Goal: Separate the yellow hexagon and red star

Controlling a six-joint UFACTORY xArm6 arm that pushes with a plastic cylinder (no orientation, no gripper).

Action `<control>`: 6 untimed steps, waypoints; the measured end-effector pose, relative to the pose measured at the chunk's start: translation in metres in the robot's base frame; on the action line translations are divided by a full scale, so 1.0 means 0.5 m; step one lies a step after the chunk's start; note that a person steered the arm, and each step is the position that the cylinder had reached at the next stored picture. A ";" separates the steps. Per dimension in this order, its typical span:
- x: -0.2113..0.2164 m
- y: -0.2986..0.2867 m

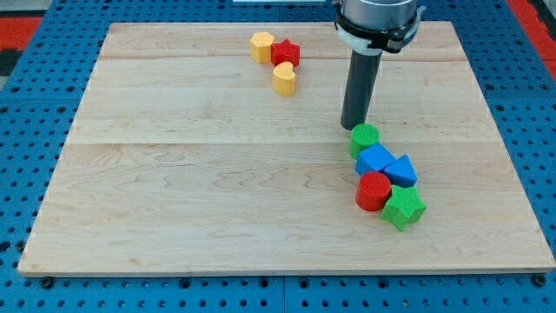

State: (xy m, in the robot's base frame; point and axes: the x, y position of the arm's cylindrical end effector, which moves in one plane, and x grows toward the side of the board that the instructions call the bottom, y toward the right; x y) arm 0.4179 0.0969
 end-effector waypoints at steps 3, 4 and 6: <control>-0.344 -0.037; -0.375 -0.162; -0.337 -0.177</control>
